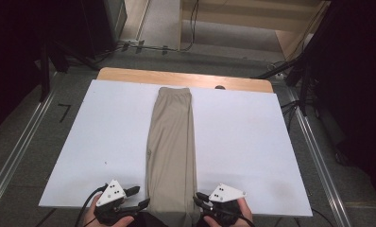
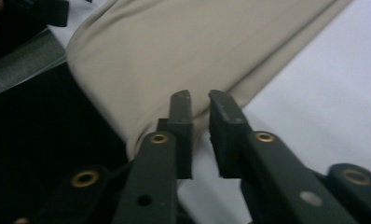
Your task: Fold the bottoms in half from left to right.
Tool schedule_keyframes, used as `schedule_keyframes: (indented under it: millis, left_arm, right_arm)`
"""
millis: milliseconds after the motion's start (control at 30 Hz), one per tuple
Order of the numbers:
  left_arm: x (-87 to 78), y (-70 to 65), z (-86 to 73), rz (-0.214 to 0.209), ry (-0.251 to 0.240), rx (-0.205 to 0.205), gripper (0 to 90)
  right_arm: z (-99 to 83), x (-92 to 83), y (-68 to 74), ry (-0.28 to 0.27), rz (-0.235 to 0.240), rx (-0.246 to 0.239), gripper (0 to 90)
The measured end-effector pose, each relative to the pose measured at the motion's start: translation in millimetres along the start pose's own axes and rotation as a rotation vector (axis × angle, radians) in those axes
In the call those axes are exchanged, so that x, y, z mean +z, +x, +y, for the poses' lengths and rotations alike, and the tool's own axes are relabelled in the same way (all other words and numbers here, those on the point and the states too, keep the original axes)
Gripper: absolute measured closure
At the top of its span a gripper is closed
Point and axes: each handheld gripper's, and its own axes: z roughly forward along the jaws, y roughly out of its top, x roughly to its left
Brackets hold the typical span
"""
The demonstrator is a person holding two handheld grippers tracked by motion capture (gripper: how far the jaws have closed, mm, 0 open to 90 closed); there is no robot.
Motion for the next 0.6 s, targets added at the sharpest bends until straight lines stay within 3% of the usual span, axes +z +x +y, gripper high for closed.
schedule_keyframes:
  millis: [100,200,333,400,467,500,600]
  left_arm:
    - [8.8,-11.7,-0.3,0.004,0.038,0.038,46.5]
    - [12.6,-19.5,0.6,0.054,0.045,0.057,50.1]
    - [13.4,-21.8,1.9,0.107,0.054,0.063,62.9]
    - [13.8,-21.3,2.8,0.097,0.059,0.053,72.2]
    - [14.8,-21.4,3.6,0.062,0.068,0.051,84.6]
    - [15.0,-21.7,4.2,0.059,0.068,0.058,88.0]
    - [13.8,-17.4,7.6,0.025,0.084,0.065,89.9]
  right_arm:
    - [-8.0,-1.7,5.1,0.014,-0.023,0.005,70.3]
    - [-11.3,-3.3,5.5,0.009,-0.024,0.025,69.3]
    - [-12.1,4.1,4.3,0.021,-0.024,0.032,69.9]
    - [-11.0,6.6,4.2,0.016,-0.022,0.037,74.5]
    - [-9.6,8.6,4.2,0.02,-0.023,0.041,85.7]
    - [-8.9,9.4,3.7,0.024,-0.003,0.055,87.6]
    - [-7.7,9.9,4.4,0.031,0.012,0.056,88.4]
